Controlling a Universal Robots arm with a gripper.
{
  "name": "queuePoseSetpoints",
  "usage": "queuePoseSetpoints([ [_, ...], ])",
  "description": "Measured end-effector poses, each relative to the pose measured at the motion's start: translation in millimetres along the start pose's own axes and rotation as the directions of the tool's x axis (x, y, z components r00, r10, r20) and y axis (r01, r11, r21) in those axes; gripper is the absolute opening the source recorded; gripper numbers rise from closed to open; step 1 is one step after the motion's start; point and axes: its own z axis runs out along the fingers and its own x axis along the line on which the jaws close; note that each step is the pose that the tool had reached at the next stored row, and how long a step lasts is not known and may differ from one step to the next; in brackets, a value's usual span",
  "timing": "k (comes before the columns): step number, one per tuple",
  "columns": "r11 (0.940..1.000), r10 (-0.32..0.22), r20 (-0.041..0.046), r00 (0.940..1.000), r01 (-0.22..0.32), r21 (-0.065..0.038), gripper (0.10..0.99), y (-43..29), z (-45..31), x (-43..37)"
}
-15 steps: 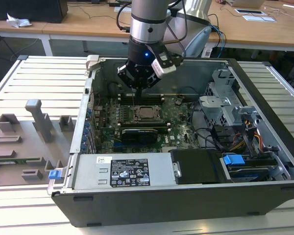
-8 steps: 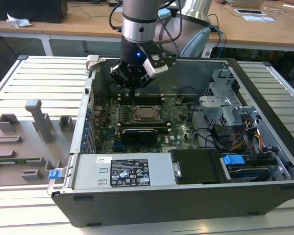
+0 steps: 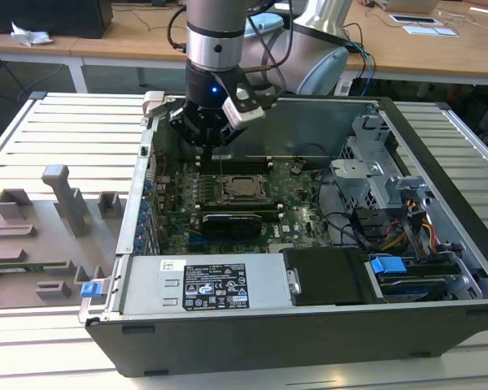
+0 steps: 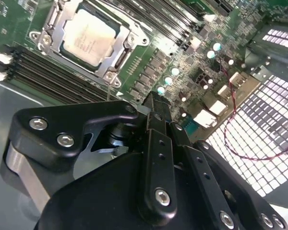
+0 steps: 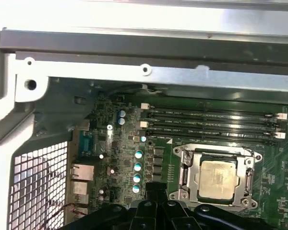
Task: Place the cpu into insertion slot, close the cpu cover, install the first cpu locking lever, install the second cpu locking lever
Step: 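Install the first cpu locking lever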
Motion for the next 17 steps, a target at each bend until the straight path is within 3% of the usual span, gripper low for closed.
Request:
queuePoseSetpoints([
  [5, 1.0000, 0.000, 0.0000, 1.0000, 0.000, 0.000, 0.106, 5.9, 0.0, 2.6],
  [10, 1.0000, 0.000, 0.0000, 1.0000, 0.000, 0.000, 0.106, 22.7, -0.3, 1.4],
  [12, 1.0000, 0.000, -0.0001, 1.0000, 0.000, 0.000, 0.106, 31.1, -0.5, -0.9],
  [15, 1.0000, 0.000, 0.0000, 1.0000, 0.000, 0.000, 0.106, 34.2, -0.6, -5.4],
  [17, 1.0000, 0.000, -0.0006, 1.0000, 0.000, 0.000, 0.106, 35.1, -0.7, -13.4],
])
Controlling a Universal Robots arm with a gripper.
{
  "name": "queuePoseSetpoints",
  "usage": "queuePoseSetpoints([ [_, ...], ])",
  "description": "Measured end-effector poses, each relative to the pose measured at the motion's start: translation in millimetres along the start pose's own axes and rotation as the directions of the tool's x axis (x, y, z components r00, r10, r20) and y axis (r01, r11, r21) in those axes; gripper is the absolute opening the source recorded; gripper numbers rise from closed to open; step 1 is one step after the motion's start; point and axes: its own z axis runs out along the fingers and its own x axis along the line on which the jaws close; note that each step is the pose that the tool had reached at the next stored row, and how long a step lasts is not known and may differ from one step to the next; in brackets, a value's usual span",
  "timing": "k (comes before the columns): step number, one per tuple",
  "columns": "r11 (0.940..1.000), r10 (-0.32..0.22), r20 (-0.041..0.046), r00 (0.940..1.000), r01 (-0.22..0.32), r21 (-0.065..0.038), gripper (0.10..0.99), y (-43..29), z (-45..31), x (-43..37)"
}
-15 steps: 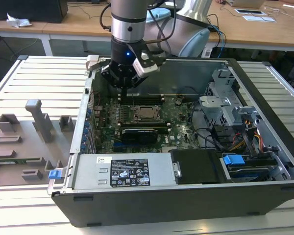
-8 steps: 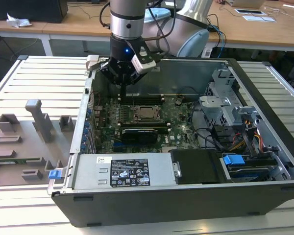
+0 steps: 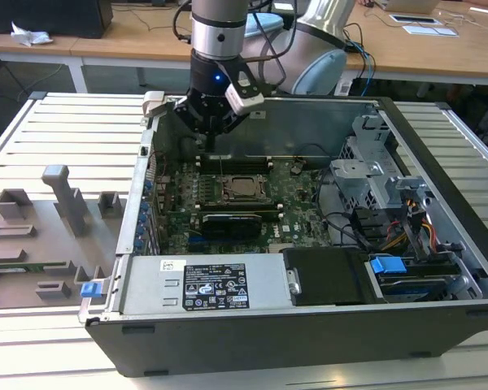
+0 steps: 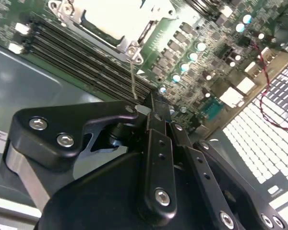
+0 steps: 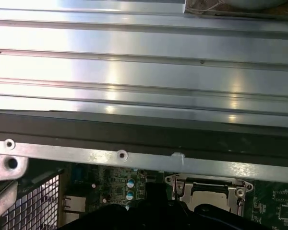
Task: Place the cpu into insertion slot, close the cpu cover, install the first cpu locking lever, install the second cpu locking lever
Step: 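Install the first cpu locking lever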
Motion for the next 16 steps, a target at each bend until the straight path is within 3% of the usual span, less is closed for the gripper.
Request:
queuePoseSetpoints([
  [10, 1.0000, 0.000, -0.0050, 1.0000, 0.000, 0.000, 0.106, 0.1, 1.2, -25.5],
  [16, 1.0000, 0.000, -0.0065, 1.0000, 0.000, -0.001, 0.106, 0.0, 5.7, -29.4],
])
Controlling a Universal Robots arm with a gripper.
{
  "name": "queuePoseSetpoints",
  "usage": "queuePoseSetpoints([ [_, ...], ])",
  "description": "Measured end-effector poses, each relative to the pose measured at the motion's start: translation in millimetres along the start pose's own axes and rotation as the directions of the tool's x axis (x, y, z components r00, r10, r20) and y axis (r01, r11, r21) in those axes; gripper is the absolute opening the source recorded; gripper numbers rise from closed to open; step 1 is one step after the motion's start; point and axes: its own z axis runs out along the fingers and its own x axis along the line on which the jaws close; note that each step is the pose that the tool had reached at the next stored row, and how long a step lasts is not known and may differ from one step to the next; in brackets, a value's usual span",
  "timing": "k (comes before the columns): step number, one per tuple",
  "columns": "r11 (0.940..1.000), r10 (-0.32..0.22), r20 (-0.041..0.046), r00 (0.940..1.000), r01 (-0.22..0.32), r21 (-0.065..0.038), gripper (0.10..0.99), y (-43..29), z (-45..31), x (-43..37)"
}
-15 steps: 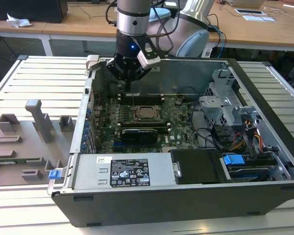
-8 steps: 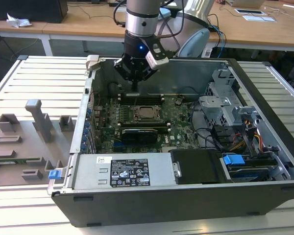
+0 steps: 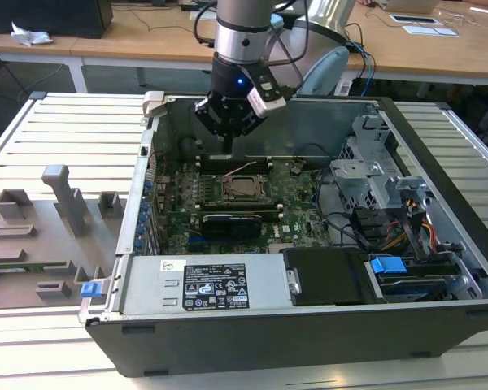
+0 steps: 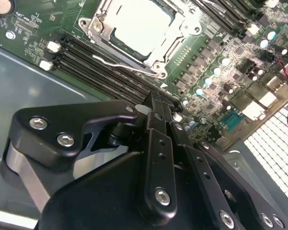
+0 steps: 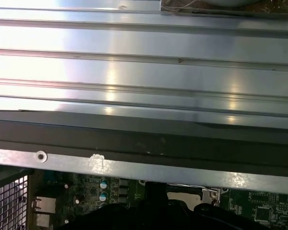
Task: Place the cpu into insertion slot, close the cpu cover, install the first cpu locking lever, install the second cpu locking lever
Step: 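Install the first cpu locking lever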
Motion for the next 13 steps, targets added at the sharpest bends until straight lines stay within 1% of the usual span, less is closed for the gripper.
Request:
queuePoseSetpoints([
  [1, 1.0000, 0.000, -0.0003, 1.0000, 0.000, 0.000, 0.106, 0.1, 3.1, -0.2],
  [9, 1.0000, 0.000, -0.0004, 1.0000, 0.000, 0.000, 0.106, 0.3, 15.1, -1.1],
  [11, 1.0000, 0.000, -0.0004, 1.0000, 0.000, 0.000, 0.106, 0.4, 23.0, -1.7],
  [13, 1.0000, 0.000, -0.0003, 1.0000, 0.000, 0.000, 0.106, 0.5, 27.4, -2.0],
])
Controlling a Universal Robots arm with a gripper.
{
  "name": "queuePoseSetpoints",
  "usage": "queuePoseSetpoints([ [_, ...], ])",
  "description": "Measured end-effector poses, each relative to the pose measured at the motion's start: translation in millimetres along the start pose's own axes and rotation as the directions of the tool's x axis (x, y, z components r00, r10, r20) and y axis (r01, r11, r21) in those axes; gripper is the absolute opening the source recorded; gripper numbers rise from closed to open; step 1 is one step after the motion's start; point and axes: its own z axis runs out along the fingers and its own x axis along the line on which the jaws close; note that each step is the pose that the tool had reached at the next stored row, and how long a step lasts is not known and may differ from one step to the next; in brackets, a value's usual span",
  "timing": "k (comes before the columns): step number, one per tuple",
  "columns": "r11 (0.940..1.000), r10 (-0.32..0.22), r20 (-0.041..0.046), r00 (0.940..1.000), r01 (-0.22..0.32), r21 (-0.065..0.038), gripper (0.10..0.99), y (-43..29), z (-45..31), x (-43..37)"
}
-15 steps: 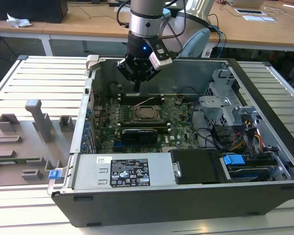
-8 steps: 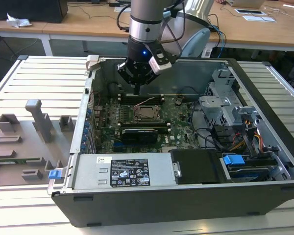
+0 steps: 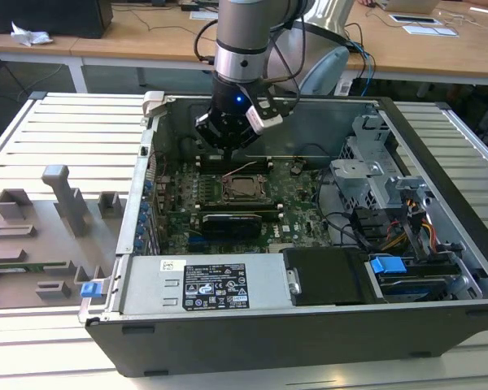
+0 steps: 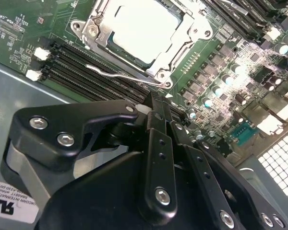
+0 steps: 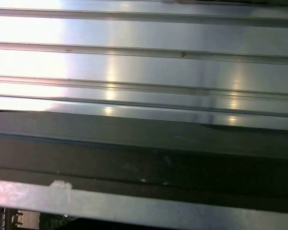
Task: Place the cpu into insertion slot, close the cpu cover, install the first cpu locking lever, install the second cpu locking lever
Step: 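Install the first cpu locking lever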
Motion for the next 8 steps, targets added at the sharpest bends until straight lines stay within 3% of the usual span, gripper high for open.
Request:
queuePoseSetpoints([
  [8, 1.0000, 0.000, 0.0000, 1.0000, 0.000, 0.000, 0.106, 0.1, 6.2, -0.4],
])
